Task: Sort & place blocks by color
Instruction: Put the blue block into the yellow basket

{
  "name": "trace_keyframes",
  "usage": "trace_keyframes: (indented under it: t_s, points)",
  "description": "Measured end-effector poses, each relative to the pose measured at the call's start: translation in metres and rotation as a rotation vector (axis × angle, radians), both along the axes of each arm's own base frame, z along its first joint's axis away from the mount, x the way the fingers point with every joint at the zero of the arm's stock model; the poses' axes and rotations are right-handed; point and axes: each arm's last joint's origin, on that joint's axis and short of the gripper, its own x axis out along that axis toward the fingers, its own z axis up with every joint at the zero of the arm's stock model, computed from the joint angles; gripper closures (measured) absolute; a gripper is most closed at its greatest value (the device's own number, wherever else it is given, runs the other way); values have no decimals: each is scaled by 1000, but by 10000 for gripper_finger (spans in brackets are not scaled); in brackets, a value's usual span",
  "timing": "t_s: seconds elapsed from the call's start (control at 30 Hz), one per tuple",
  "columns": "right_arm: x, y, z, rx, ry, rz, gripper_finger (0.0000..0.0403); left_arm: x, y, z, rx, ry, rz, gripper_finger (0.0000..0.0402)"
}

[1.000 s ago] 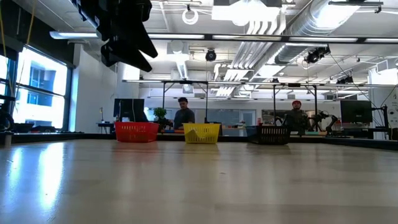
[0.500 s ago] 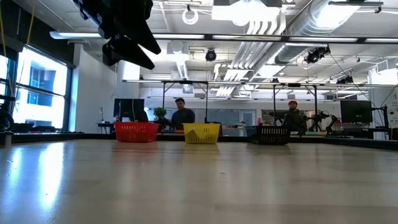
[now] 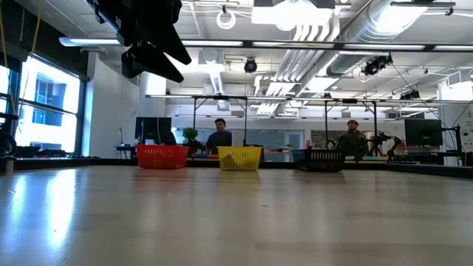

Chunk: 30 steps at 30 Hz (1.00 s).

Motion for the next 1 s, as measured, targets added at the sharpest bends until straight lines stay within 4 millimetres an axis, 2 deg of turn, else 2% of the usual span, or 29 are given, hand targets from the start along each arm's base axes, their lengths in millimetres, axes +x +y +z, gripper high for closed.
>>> trace_keyframes:
  t_s: [0.2,0.23,0.4,0.57,0.77,1.0]
  points:
    - [0,0,-1,-18,-14,-50,291,-1,0,-1,89,47,-85,197]
    - [1,0,-1,-17,-15,-52,298,-2,0,-2,105,57,-101,197]
    - [6,-4,0,-8,-13,-102,298,-2,0,-2,167,80,-158,197]
    - [23,-17,6,-3,-76,-187,298,-4,0,3,212,67,-201,197]
    - [51,-44,16,-4,-161,-233,298,-12,-1,17,228,9,-248,197]
    - [99,-93,23,-20,-301,-207,298,-40,-14,45,269,-98,-370,197]
